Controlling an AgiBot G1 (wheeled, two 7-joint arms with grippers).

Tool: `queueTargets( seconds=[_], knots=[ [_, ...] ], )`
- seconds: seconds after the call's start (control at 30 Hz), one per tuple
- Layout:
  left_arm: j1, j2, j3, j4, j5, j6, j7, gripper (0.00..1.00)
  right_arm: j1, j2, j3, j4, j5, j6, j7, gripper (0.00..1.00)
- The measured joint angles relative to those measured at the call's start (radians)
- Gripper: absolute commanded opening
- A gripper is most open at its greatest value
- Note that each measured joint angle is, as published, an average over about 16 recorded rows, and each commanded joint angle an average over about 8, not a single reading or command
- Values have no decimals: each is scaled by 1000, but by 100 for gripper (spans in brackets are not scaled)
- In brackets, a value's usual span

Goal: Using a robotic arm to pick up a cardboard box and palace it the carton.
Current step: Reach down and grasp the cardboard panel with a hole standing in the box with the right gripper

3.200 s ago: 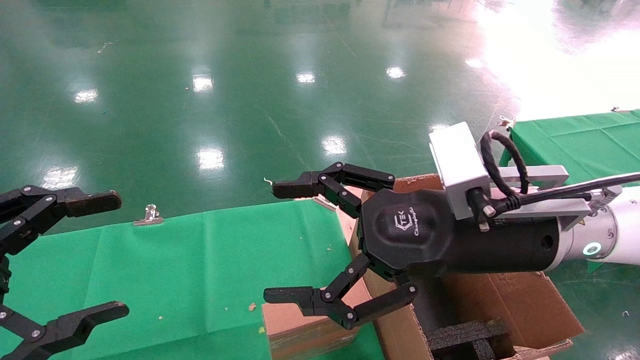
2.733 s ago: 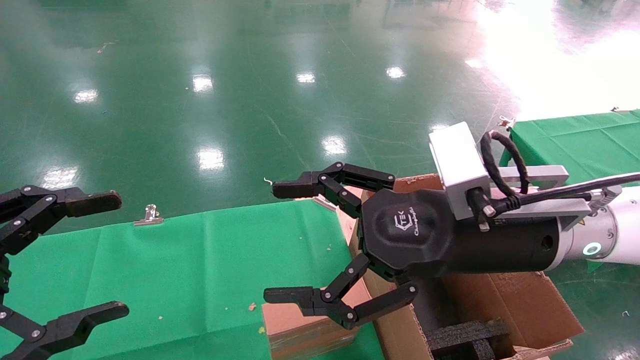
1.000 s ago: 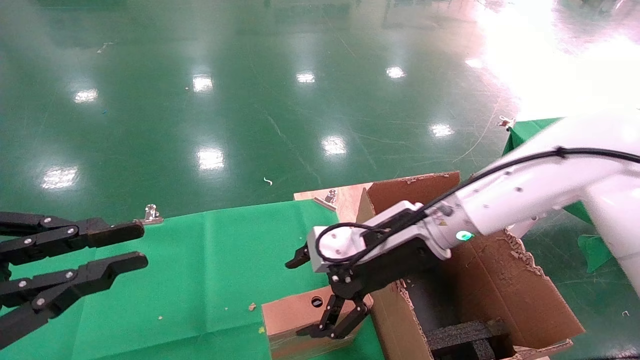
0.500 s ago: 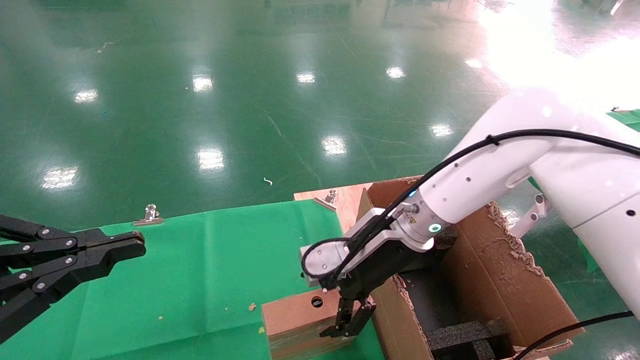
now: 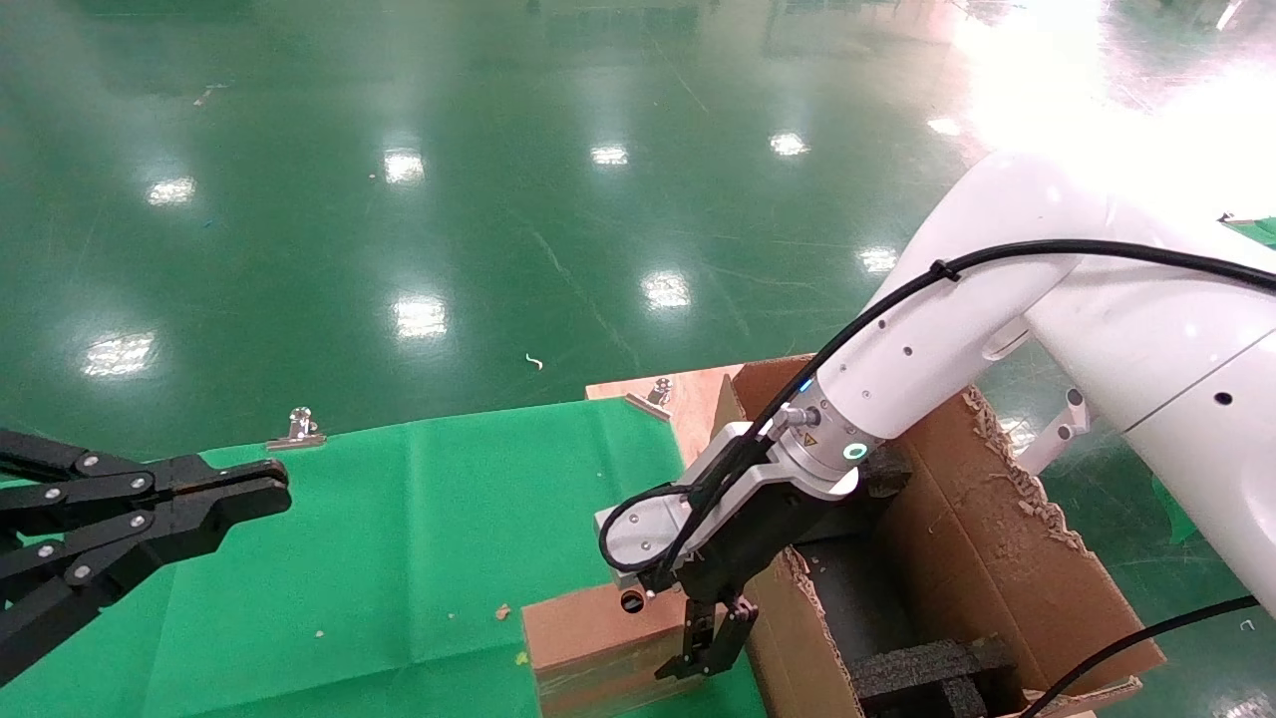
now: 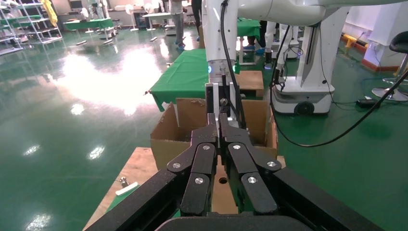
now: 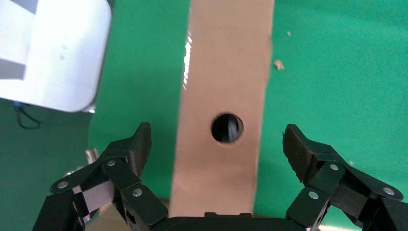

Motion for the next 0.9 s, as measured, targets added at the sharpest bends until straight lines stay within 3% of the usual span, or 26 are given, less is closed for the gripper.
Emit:
queueTargets(
  seconds=[0.07,0.1,0.9],
  knots=[
    [0,0,0,0,0,0,0,100,2,-1,-6,-3,4,-1,-1,6],
    [0,0,0,0,0,0,0,100,3,-1,-8,-4,6,-1,-2,0],
    [0,0,0,0,0,0,0,100,1,-1,-6,0,8,0,-2,0]
  ],
)
